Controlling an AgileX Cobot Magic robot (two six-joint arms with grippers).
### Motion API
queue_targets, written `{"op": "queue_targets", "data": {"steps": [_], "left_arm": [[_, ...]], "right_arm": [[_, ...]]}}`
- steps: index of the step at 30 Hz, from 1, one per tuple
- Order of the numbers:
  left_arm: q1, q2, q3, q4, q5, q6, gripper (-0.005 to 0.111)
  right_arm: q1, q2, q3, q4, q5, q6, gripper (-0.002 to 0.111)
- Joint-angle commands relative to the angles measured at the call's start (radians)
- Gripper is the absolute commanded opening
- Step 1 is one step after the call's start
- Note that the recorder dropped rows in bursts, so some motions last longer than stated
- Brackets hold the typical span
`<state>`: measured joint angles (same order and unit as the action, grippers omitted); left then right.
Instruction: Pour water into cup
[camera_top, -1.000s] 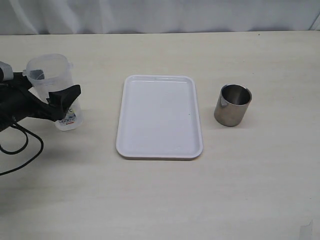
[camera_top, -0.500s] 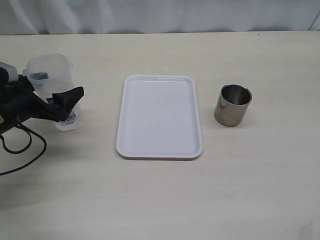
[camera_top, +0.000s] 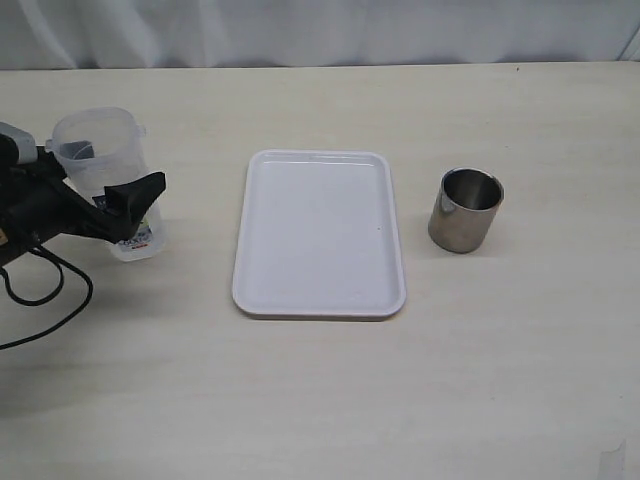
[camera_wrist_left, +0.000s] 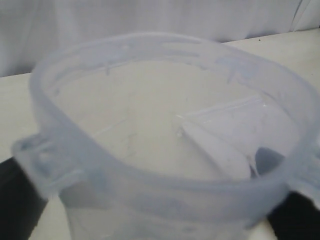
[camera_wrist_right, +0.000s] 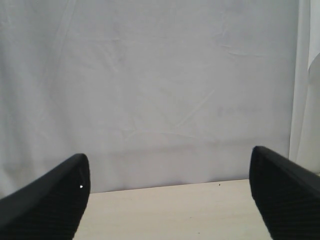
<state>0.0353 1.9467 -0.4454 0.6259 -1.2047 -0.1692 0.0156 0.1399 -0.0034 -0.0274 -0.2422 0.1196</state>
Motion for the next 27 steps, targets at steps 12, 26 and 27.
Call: {"op": "queue_targets", "data": {"steps": [12,26,27], "left_arm": [[-0.001,0.002,-0.037,0.011,-0.016,-0.019,0.100],[-0.001,0.002,-0.037,0.017,0.006,-0.048,0.100],[-0.001,0.002,-0.037,0.022,0.015,-0.048,0.100]], "right_arm": [[-0.002,0.003,0.003,-0.004,0.009,0.004,0.081],[-0.002,0.003,0.003,-0.004,0.011,0.004,0.081],[-0.002,0.003,0.003,-0.004,0.011,0.004,0.081]]}}
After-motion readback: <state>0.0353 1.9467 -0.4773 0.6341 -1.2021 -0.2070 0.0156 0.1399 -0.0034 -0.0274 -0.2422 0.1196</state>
